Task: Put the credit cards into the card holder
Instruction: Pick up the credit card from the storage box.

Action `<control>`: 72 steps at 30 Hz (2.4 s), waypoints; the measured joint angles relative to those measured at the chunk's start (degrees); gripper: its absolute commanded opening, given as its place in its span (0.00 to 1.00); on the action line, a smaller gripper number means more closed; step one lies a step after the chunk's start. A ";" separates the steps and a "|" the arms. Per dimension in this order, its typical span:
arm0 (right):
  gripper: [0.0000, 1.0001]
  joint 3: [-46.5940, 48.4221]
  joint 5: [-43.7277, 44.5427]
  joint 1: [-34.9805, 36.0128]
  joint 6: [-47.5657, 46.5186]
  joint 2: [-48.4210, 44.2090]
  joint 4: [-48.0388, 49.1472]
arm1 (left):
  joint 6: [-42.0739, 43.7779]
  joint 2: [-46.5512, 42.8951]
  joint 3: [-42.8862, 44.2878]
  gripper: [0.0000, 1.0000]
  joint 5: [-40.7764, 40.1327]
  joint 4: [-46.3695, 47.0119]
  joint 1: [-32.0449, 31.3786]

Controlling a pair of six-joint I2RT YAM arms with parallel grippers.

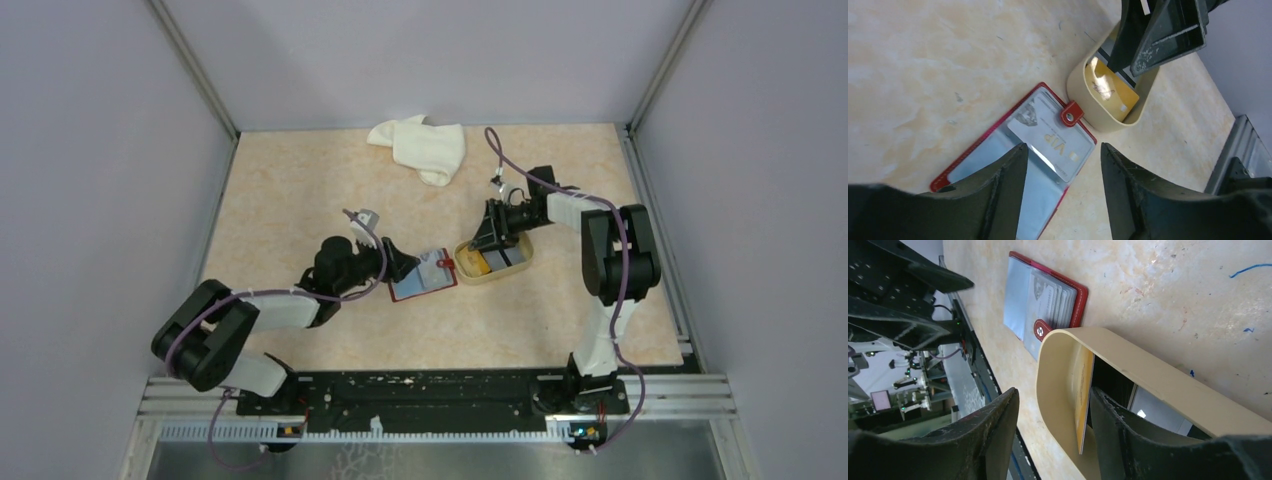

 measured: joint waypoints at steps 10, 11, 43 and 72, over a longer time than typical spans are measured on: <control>0.35 -0.02 -2.25 0.00 1.40 0.00 -0.39 | -5.38 9.03 7.21 0.50 3.56 -0.59 -4.79; 0.36 0.00 -2.21 0.00 0.96 0.02 -0.76 | -5.75 10.27 7.93 0.50 3.82 -0.59 -5.01; 0.40 2.51 3.32 4.22 -6.82 4.07 -7.32 | 8.00 -7.34 4.52 0.99 -7.98 -9.57 -5.75; 0.02 2.82 3.69 -3.34 -7.48 3.34 -9.03 | 9.46 -13.55 -1.68 0.99 -17.03 -12.22 -5.57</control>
